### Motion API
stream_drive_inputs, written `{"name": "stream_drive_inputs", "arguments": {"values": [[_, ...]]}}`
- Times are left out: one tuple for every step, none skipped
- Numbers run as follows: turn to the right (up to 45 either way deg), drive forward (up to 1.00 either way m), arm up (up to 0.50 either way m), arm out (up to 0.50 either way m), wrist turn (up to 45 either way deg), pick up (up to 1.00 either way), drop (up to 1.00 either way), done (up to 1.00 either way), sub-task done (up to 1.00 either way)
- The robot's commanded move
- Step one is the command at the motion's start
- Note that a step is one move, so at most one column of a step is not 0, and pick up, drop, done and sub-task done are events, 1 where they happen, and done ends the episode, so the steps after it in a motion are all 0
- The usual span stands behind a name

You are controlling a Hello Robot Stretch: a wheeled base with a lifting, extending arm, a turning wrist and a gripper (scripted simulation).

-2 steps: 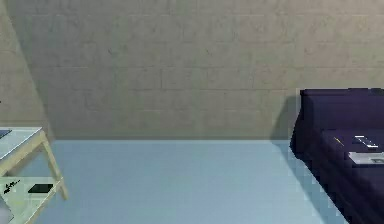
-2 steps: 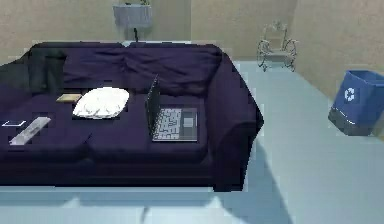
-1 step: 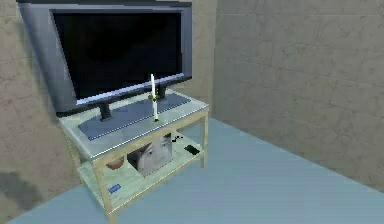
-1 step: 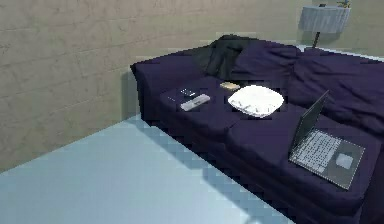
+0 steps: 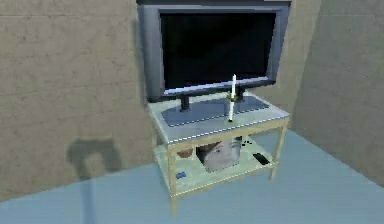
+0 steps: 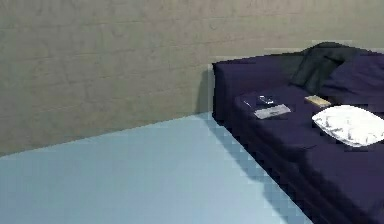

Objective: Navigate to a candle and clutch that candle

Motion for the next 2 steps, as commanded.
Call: {"name": "stream_drive_inputs", "arguments": {"values": [[0.0, 0.4, 0.0, 0.0, 0.0, 0.0, 0.0, 0.0, 0.0], [-45.0, 0.0, 0.0, 0.0, 0.0, 0.0, 0.0, 0.0, 0.0]]}}
